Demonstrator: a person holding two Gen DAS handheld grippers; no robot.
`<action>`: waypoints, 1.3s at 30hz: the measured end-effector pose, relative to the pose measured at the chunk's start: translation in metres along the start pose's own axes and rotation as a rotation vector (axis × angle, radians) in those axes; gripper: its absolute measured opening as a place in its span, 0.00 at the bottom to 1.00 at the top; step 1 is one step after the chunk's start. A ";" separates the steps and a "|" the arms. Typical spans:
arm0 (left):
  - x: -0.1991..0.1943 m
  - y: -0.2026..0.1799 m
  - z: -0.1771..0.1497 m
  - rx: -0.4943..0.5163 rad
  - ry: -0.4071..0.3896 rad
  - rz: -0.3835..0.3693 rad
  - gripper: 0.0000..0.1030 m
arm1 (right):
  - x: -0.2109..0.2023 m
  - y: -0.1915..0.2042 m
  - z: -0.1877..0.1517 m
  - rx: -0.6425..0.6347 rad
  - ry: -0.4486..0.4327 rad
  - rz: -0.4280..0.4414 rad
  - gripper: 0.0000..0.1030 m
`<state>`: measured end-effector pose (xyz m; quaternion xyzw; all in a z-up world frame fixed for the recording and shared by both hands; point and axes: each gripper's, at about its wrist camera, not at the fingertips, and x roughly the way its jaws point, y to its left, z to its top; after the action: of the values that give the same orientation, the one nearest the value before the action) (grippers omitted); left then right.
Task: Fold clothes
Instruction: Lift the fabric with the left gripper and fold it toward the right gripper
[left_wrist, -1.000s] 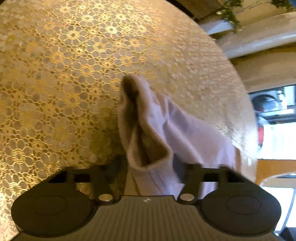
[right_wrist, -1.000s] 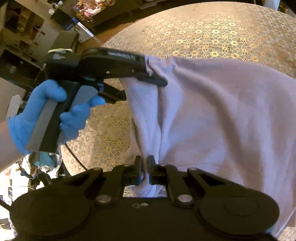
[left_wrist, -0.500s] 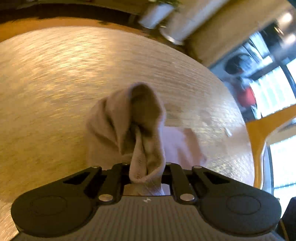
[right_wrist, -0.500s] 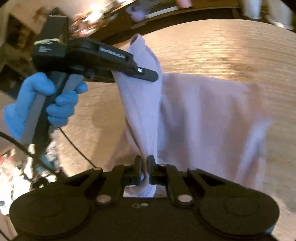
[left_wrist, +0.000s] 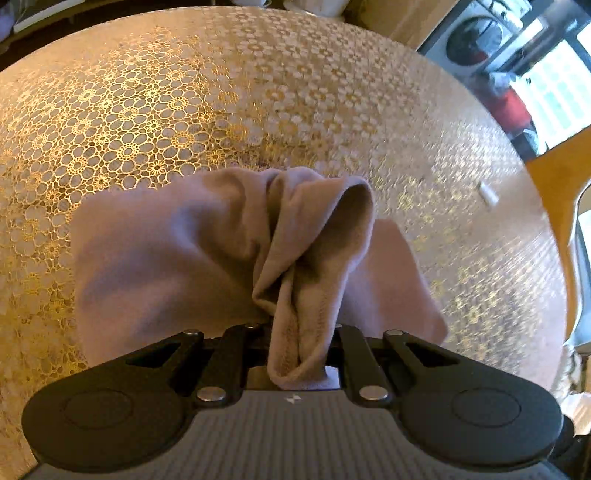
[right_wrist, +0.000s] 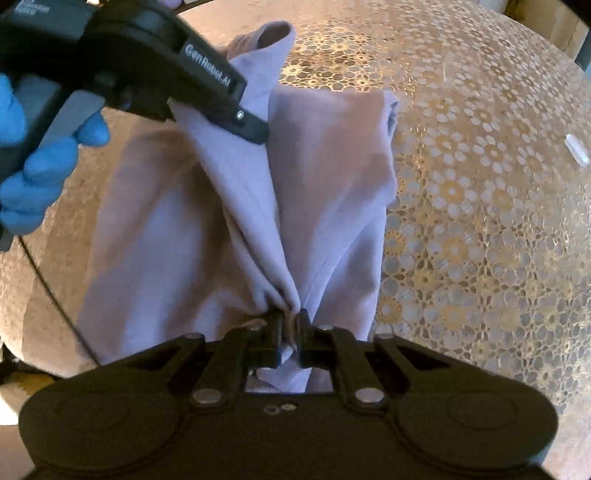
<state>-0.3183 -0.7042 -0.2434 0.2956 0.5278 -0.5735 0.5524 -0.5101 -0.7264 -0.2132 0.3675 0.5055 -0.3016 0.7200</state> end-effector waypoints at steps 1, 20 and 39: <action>0.000 0.000 0.000 0.003 0.003 0.002 0.10 | -0.001 -0.002 0.000 0.017 0.002 0.006 1.00; 0.018 -0.088 -0.004 0.274 0.184 -0.081 0.10 | -0.027 -0.017 -0.047 0.157 0.049 0.130 1.00; -0.009 -0.095 -0.085 0.456 0.272 -0.442 0.75 | -0.076 -0.116 0.044 0.298 -0.257 0.143 1.00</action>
<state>-0.4270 -0.6380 -0.2313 0.3638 0.5059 -0.7379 0.2593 -0.6041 -0.8218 -0.1573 0.4637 0.3319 -0.3654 0.7358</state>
